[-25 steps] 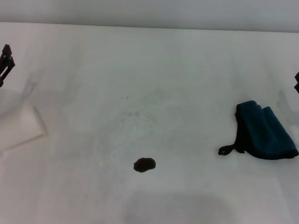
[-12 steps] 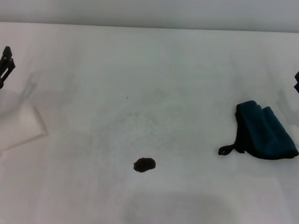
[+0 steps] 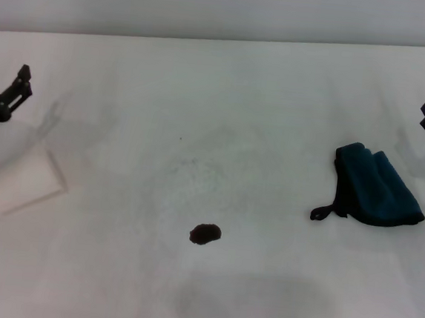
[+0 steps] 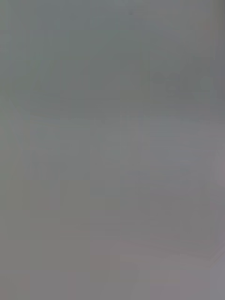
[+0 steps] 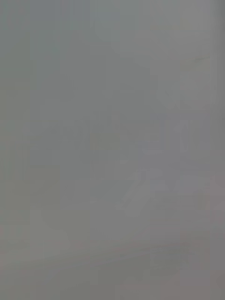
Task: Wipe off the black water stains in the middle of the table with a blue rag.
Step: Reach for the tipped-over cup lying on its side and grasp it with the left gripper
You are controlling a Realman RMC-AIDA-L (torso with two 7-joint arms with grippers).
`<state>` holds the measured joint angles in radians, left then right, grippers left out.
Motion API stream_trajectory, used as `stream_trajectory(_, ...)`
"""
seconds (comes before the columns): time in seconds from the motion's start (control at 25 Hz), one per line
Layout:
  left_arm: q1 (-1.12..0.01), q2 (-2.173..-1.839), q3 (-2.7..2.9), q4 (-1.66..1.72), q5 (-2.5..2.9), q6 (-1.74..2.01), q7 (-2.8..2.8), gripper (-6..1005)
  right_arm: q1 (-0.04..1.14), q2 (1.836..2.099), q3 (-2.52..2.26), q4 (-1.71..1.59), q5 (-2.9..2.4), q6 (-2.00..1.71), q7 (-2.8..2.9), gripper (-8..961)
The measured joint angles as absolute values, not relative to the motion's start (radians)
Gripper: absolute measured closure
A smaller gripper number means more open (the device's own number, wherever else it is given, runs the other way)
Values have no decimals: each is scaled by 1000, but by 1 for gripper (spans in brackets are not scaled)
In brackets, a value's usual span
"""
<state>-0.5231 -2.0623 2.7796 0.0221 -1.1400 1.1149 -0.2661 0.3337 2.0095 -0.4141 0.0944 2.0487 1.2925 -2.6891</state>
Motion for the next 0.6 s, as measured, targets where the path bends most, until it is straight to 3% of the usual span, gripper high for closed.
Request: stream_trajectory(0.6,-721,-2030,2846,-622,-585,1419,-1078,125,342,2009,-415,92,2048,1300,-2686,108)
